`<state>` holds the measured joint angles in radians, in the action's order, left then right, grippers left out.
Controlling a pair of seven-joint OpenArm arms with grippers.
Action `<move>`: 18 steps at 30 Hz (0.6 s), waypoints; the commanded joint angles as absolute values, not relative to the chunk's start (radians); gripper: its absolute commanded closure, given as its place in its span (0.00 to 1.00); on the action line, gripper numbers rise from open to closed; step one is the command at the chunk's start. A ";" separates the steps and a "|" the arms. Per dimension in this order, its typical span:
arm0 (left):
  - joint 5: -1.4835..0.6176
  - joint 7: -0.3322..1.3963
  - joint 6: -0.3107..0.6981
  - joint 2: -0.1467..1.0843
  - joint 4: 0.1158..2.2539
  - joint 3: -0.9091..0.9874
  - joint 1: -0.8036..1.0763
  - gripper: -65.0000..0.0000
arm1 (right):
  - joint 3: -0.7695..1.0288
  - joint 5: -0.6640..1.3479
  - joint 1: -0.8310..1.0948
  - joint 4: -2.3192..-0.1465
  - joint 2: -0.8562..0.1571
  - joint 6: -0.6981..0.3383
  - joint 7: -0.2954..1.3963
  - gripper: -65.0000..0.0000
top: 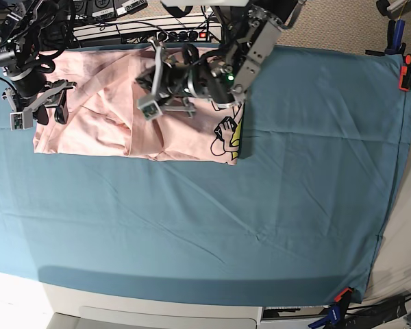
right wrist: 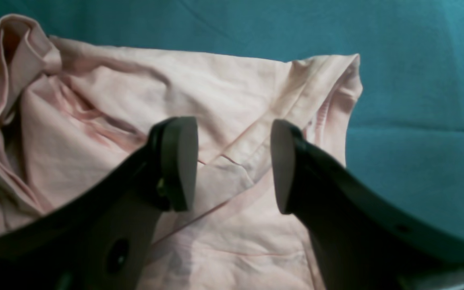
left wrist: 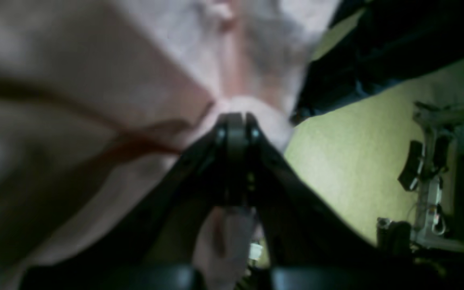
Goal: Fold the T-shirt properly
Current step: 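Fold the strip end toward the right gripper with the left gripper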
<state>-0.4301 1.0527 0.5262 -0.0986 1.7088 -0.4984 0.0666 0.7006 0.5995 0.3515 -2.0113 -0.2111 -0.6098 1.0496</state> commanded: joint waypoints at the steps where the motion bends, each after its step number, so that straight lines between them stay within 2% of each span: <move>1: -0.449 1.032 0.545 -0.118 1.726 -0.502 0.051 1.00 | 0.708 0.613 0.349 -2.029 -0.227 -0.609 1.024 0.55; 4: -0.406 1.049 0.542 -0.119 1.740 -0.496 0.020 1.00 | 0.708 0.613 0.349 -2.029 -0.227 -0.609 1.024 0.55; 9: -0.305 1.024 0.427 -0.118 1.798 -0.405 -0.029 1.00 | 0.708 0.613 0.349 -2.029 -0.227 -0.609 1.024 0.55; 14: -0.306 1.028 0.422 -0.107 1.800 -0.299 -0.032 1.00 | 0.708 0.613 0.349 -2.029 -0.227 -0.609 1.024 0.55; 18: -0.283 0.974 0.422 -0.089 1.783 -0.292 -0.010 1.00 | 0.708 0.614 0.349 -2.029 -0.227 -0.609 1.020 0.55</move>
